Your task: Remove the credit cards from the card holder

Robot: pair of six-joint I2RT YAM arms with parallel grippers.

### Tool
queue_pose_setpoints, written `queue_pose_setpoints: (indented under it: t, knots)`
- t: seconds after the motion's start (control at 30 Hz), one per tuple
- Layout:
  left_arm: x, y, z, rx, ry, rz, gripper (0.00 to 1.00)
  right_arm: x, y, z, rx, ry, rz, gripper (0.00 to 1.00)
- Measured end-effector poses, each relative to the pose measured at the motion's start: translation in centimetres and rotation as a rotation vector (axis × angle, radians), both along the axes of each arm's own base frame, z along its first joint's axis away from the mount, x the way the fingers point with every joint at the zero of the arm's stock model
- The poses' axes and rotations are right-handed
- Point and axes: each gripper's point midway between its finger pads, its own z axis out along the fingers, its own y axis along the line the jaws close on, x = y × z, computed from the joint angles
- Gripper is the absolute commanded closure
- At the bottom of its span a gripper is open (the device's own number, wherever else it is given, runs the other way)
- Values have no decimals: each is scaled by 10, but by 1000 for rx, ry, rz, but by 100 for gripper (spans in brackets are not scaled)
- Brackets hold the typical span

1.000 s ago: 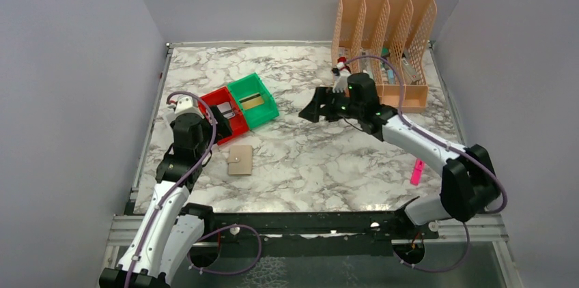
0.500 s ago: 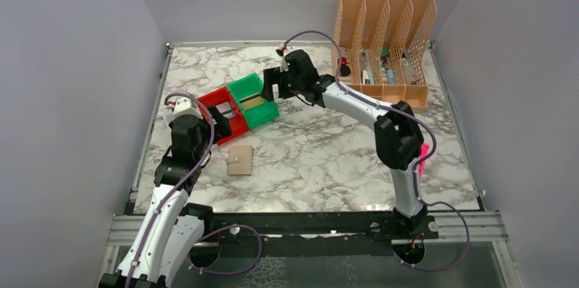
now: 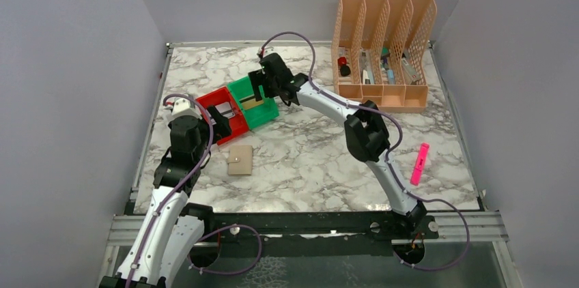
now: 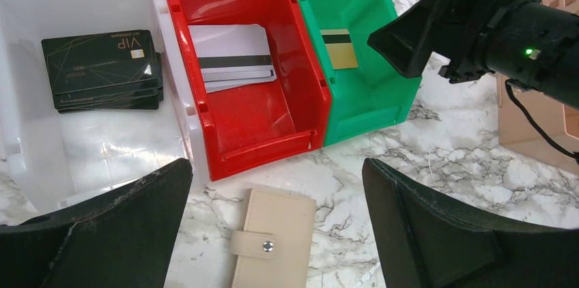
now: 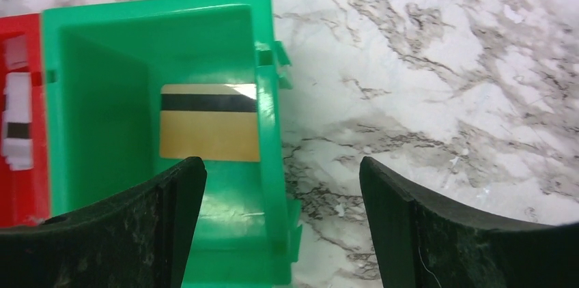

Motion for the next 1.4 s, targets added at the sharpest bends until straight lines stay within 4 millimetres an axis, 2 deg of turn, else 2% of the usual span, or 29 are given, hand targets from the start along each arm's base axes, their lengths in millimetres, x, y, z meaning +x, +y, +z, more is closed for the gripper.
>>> queue_pose_setpoints:
  t: [0.17, 0.33, 0.57, 1.07, 1.13, 1.17, 1.3, 1.4]
  knots:
    - [0, 0, 0, 0, 0, 0, 1, 11, -13, -19, -84, -34, -76, 19]
    - [0, 0, -1, 0, 4, 0, 1, 17, -26, -28, -124, -61, -140, 23]
    - [1, -1, -5, 1, 18, -4, 1, -1, -52, -46, -177, -45, -204, 26]
    - [2, -4, -8, -5, 31, -16, 1, -31, -141, -37, -246, -27, -355, 25]
    - [2, -5, -8, -8, 34, -22, 1, -35, -158, -37, -252, -18, -377, 25]
    - [2, -6, -9, -9, 36, -25, 1, -35, -158, -37, -252, -18, -377, 25]
    - [2, -9, -12, -14, 47, -41, 1, -30, -193, -37, -259, -7, -437, 25]
    - [2, -16, -17, -27, 69, -75, 1, -32, -209, -36, -265, -1, -460, 25]
